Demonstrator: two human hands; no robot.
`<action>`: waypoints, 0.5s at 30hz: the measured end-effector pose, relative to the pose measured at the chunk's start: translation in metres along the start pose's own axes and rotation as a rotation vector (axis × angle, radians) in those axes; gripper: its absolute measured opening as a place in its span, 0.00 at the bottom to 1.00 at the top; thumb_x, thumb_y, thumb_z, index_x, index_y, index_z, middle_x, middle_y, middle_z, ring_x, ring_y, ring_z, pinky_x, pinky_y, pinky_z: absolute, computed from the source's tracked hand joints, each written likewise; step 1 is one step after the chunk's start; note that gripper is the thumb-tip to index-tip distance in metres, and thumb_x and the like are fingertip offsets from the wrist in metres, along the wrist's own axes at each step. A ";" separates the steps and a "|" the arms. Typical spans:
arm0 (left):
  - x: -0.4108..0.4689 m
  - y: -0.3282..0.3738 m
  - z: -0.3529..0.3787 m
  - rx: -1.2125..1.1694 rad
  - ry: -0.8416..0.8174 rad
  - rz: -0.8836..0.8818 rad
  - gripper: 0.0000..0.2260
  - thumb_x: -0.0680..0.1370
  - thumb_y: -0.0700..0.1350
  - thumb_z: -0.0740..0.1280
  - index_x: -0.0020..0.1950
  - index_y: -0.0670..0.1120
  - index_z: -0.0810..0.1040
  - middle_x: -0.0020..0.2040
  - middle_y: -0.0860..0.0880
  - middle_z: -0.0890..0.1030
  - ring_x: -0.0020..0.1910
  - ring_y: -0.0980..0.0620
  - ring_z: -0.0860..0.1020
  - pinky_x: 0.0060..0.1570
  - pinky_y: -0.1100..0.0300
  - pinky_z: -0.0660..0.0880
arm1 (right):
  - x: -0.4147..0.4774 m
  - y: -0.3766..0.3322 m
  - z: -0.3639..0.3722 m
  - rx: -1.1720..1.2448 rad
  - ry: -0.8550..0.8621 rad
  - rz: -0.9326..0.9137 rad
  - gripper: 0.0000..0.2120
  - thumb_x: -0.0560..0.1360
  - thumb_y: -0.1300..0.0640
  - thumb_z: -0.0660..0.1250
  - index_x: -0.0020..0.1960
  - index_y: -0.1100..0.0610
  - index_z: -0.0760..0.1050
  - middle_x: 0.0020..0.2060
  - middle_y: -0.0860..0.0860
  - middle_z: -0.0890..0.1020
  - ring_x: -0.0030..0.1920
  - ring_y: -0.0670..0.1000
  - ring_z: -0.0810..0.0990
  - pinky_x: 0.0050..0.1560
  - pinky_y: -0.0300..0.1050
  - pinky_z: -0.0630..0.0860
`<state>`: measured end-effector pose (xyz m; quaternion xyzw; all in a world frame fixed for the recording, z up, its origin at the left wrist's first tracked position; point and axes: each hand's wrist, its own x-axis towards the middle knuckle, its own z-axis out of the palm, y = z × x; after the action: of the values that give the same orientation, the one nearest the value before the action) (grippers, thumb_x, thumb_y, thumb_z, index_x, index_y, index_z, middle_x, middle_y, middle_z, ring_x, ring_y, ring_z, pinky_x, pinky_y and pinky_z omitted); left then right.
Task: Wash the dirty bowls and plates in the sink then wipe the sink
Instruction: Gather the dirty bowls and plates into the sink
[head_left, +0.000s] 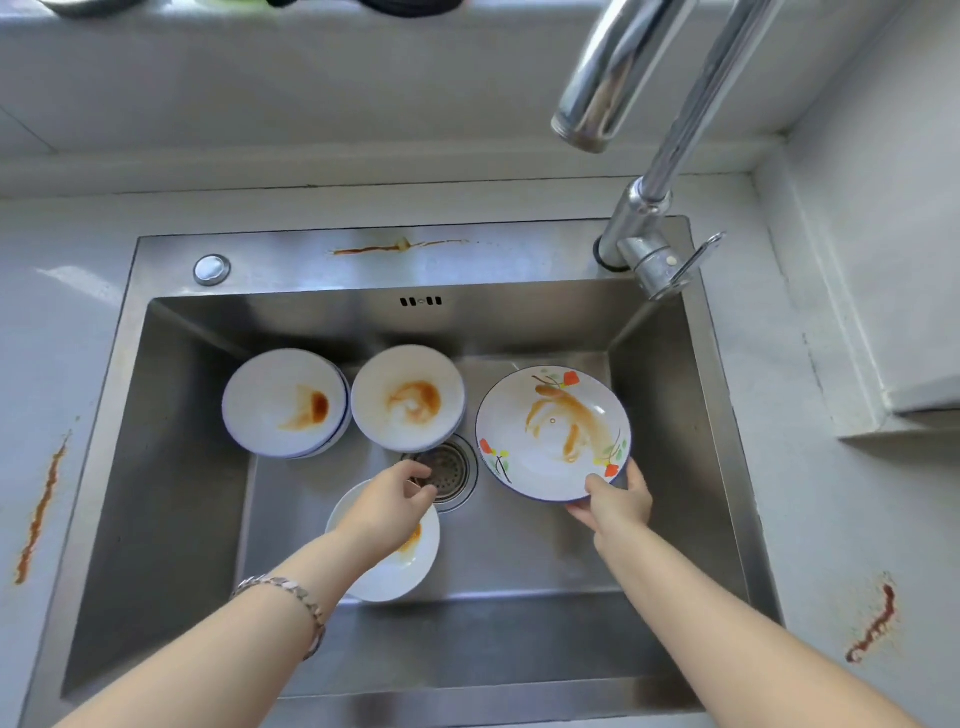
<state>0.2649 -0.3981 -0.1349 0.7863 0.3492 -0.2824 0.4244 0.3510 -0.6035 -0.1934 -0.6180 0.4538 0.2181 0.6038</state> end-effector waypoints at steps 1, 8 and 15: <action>0.000 -0.003 -0.003 0.010 0.012 -0.005 0.13 0.79 0.45 0.61 0.64 0.46 0.72 0.46 0.48 0.79 0.41 0.51 0.76 0.36 0.62 0.69 | 0.003 0.001 0.004 0.024 0.009 0.013 0.30 0.74 0.73 0.61 0.70 0.50 0.67 0.61 0.55 0.74 0.57 0.63 0.77 0.46 0.55 0.80; 0.006 -0.015 -0.023 0.055 0.068 -0.044 0.14 0.78 0.46 0.63 0.63 0.49 0.73 0.52 0.48 0.79 0.52 0.49 0.78 0.51 0.58 0.73 | 0.024 0.007 0.026 0.033 -0.019 -0.023 0.29 0.74 0.75 0.58 0.69 0.51 0.67 0.62 0.56 0.73 0.60 0.63 0.74 0.53 0.60 0.77; 0.005 -0.023 -0.031 0.037 0.072 -0.065 0.13 0.78 0.45 0.63 0.63 0.49 0.72 0.49 0.50 0.79 0.49 0.50 0.77 0.44 0.60 0.70 | 0.047 0.022 0.022 -0.051 -0.057 0.009 0.31 0.74 0.75 0.59 0.72 0.51 0.64 0.62 0.56 0.73 0.58 0.63 0.75 0.52 0.59 0.78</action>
<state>0.2539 -0.3606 -0.1348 0.7919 0.3844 -0.2740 0.3874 0.3627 -0.5937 -0.2478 -0.6248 0.4334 0.2498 0.5995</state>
